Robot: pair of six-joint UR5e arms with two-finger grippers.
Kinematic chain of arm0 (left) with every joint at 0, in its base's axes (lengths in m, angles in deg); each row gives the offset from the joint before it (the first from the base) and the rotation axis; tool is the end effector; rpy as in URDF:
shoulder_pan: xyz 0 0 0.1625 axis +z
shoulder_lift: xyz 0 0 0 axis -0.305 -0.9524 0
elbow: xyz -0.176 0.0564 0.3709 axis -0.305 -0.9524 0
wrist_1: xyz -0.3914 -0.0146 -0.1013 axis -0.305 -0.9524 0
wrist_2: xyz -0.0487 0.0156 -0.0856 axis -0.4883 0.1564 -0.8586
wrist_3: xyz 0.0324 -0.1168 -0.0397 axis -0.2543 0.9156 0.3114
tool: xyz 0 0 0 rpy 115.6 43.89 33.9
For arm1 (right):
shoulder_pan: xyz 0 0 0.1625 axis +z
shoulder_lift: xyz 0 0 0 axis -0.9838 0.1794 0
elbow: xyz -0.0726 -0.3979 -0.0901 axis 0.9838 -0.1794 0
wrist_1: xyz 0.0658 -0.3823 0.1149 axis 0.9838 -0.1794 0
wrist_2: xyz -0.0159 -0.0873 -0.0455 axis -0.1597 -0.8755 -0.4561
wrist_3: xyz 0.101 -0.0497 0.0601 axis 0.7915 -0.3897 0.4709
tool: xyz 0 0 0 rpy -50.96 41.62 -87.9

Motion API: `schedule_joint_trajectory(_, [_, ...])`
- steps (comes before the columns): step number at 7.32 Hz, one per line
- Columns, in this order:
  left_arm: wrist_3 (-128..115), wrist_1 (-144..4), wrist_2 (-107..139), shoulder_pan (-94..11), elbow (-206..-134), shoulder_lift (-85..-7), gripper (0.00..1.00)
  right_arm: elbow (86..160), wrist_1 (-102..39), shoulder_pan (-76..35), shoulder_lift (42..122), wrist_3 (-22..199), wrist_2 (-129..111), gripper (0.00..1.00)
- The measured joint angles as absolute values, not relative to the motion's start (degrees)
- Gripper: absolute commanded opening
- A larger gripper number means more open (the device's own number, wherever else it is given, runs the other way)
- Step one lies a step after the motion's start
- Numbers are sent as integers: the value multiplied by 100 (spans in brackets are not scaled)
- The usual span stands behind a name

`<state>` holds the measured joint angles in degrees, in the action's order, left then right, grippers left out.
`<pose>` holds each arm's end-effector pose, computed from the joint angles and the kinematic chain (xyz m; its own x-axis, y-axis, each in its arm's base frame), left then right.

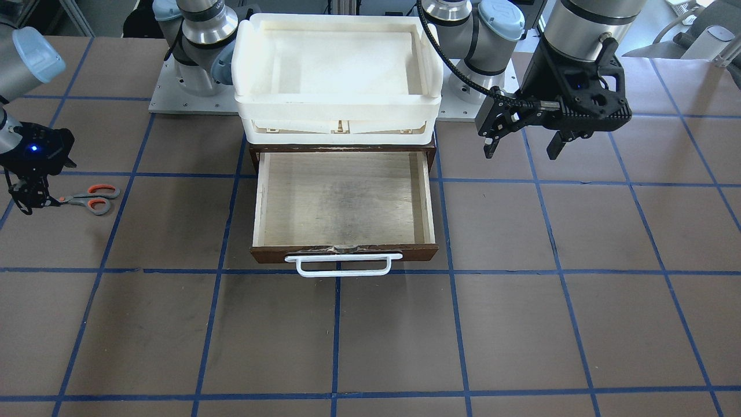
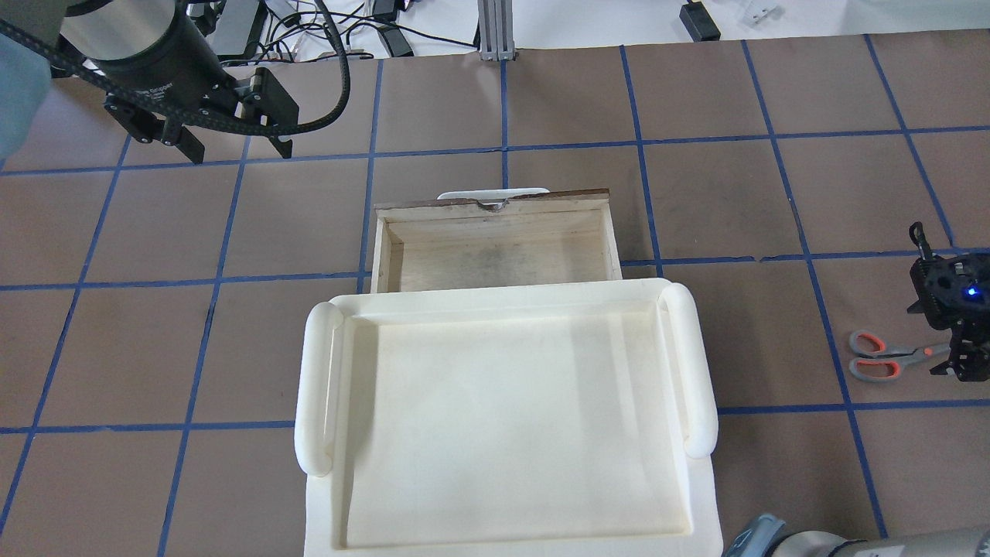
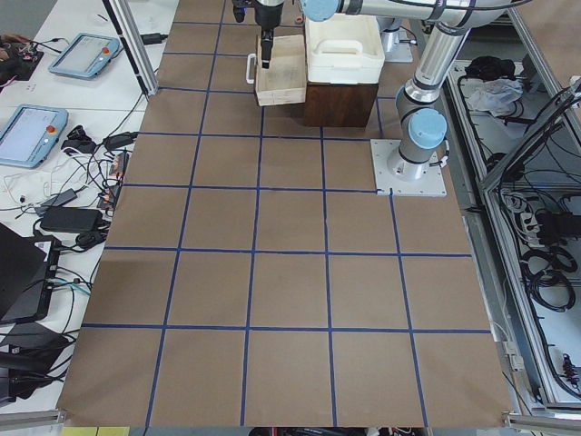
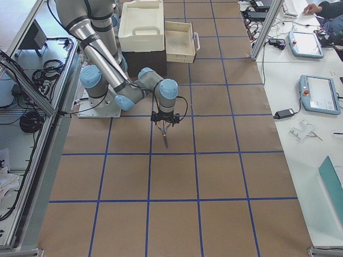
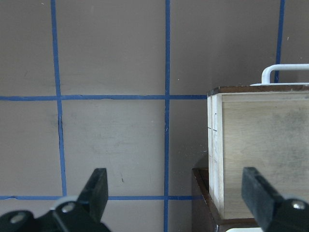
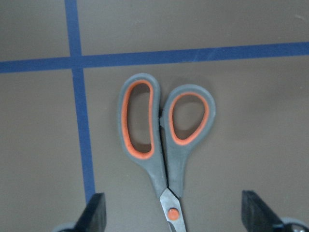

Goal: Put scissors in drawer and close it
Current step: 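Lower the right gripper and close it on the scissors handle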

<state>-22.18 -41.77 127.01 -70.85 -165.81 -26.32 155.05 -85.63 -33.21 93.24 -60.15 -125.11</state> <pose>-0.1221 -0.4942 0.4806 -0.9999 -0.0114 0.0056 -0.0118 0.9957 -0.0916 -0.2065 -0.4006 0.1716 -0.0178 -0.9966 -0.0799 -0.9998 0.0177 0.0017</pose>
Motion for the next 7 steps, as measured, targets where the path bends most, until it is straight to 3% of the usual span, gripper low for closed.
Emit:
schedule_joint_trajectory(3, [-2218, -4160, 12712, -7092, -16654, -2616, 100, 15672, -8788, -3525, 9078, -6672, -12494, 96])
schedule_joint_trajectory(5, [-2217, -4144, 12706, -7092, -16673, -2614, 100, 15748, -8857, -3644, 9065, -6910, -12499, 82])
schedule_joint_trajectory(6, [-2218, -4142, 12705, -7092, -16675, -2616, 100, 15779, -8877, -3660, 9053, -6965, -12501, 71])
schedule_joint_trajectory(7, [-2218, -4142, 12705, -7092, -16677, -2617, 100, 15789, -8904, -3664, 9027, -6988, -12498, 48])
